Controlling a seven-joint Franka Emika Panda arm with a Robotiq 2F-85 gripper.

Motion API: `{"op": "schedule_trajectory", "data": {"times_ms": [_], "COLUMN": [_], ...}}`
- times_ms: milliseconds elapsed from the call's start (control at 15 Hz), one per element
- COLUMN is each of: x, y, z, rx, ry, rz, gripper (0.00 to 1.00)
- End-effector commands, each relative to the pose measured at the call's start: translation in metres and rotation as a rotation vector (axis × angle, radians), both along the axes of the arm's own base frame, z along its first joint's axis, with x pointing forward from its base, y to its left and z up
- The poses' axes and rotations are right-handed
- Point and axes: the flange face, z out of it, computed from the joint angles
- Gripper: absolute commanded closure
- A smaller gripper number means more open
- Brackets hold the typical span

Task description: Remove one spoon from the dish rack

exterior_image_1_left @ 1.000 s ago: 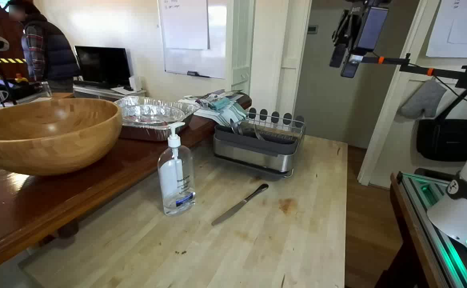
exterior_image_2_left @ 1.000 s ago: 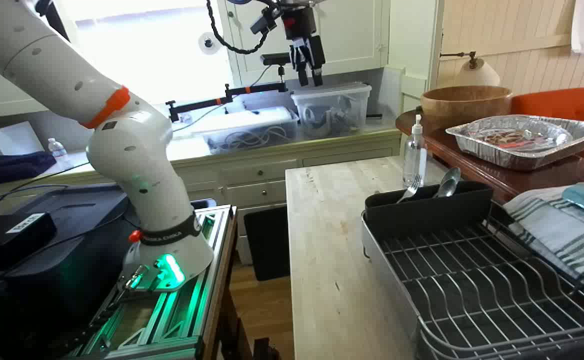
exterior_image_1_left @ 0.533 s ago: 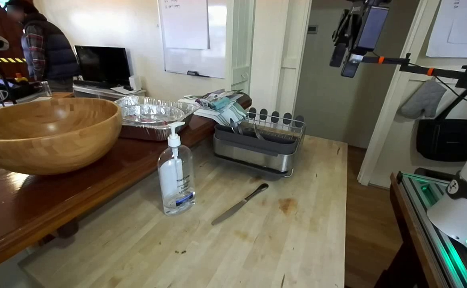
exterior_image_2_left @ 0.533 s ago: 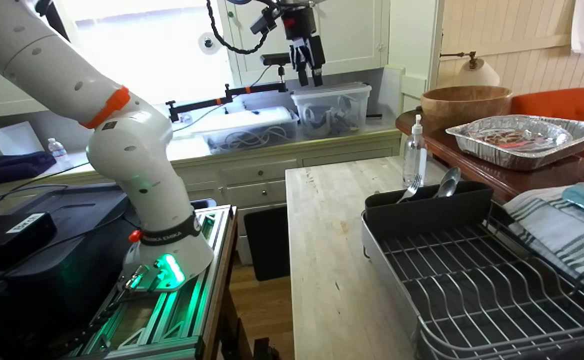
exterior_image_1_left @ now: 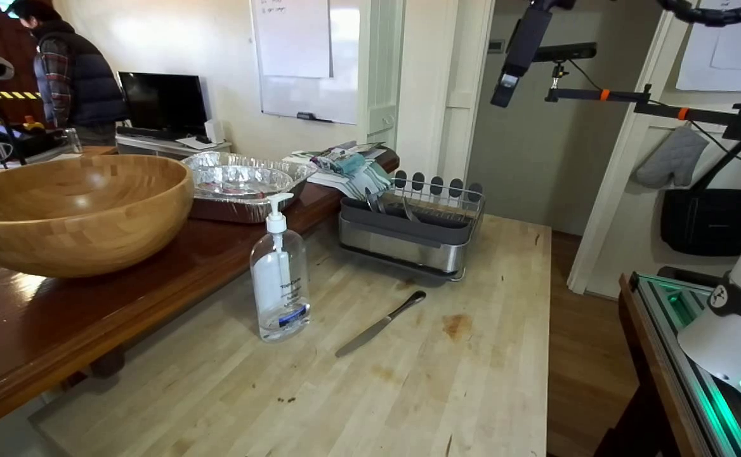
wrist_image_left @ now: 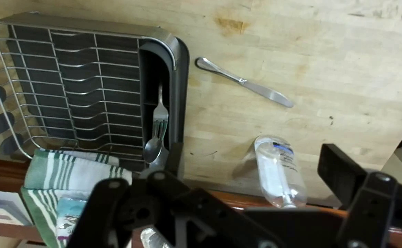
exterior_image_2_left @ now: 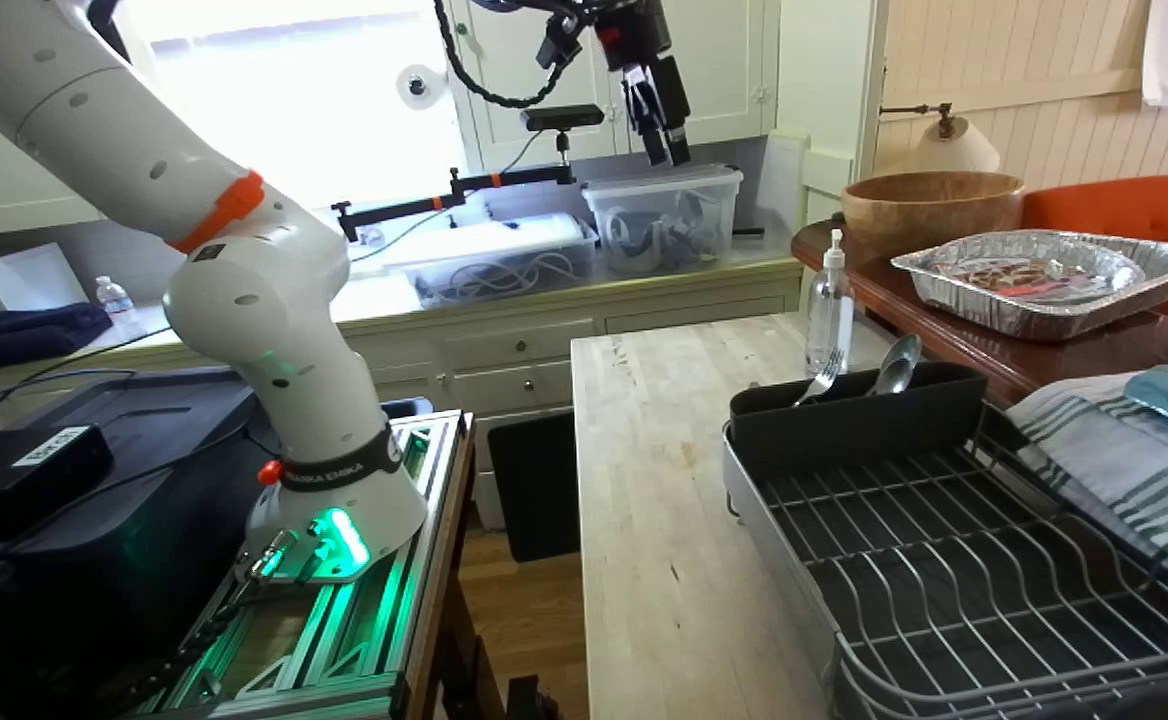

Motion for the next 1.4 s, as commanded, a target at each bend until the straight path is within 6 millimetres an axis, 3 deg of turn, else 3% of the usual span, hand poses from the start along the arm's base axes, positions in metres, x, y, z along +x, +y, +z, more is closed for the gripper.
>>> {"op": "schedule_trajectory", "data": {"times_ms": [0, 800, 933, 1000, 1333], "x": [0.032, 0.13, 0.135, 0.124, 0.133], "y": [-0.02, -0.066, -0.067, -0.068, -0.068], "z": [-0.01, -0.066, -0.07, -0.066, -0.07], "rx": [0.005, 0.068, 0.043, 0.07, 0.061], "ry": [-0.035, -0.061, -0.038, -0.044, -0.04], "rz": [-0.07, -0.219, -0.189, -0.193, -0.187], "gripper": [0.0, 0.0, 0.0, 0.0, 0.0]}}
